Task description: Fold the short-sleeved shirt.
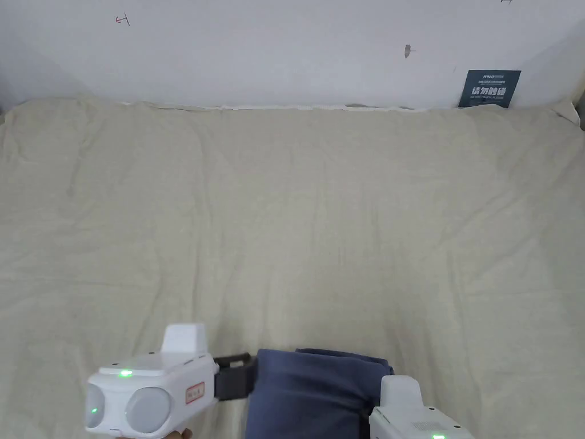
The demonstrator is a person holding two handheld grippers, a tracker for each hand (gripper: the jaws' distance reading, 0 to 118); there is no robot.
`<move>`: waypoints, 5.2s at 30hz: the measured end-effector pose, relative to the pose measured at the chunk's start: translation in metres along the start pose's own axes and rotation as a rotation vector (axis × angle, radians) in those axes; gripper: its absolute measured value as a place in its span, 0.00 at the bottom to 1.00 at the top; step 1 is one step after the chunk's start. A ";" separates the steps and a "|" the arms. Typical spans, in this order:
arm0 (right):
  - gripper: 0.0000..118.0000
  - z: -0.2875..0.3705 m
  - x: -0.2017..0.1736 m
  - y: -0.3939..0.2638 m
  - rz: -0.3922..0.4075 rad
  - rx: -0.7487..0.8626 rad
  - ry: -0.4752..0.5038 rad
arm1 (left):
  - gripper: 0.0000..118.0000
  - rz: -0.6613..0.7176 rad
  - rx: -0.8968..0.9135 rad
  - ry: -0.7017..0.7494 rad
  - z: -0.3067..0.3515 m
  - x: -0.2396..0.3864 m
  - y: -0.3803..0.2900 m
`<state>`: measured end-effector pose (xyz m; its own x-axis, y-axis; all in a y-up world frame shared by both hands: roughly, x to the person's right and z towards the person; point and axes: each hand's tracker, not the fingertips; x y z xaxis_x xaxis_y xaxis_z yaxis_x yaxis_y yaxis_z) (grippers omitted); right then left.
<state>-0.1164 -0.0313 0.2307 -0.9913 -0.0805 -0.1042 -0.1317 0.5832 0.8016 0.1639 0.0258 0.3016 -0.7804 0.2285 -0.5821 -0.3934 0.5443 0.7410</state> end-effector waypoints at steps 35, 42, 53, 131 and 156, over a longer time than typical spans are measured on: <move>0.01 0.059 -0.036 0.079 0.126 0.230 0.024 | 0.15 0.193 -0.006 0.078 0.088 -0.184 0.020; 0.01 0.045 -0.077 0.114 0.167 0.271 0.046 | 0.15 0.235 0.043 0.389 0.148 -0.308 0.005; 0.02 0.031 -0.091 0.132 0.168 0.272 0.038 | 0.62 0.286 0.018 0.464 0.152 -0.364 -0.008; 0.02 0.254 0.044 0.114 0.088 0.908 -0.265 | 0.00 -0.211 0.996 0.229 0.115 0.088 0.084; 0.02 0.256 0.043 0.113 0.091 0.912 -0.264 | 0.00 -0.229 0.999 0.238 0.117 0.088 0.081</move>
<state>-0.1747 0.2379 0.1657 -0.9521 0.1158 -0.2828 0.1039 0.9930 0.0569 0.1203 0.1848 0.2715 -0.8559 -0.0692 -0.5125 -0.0481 0.9974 -0.0542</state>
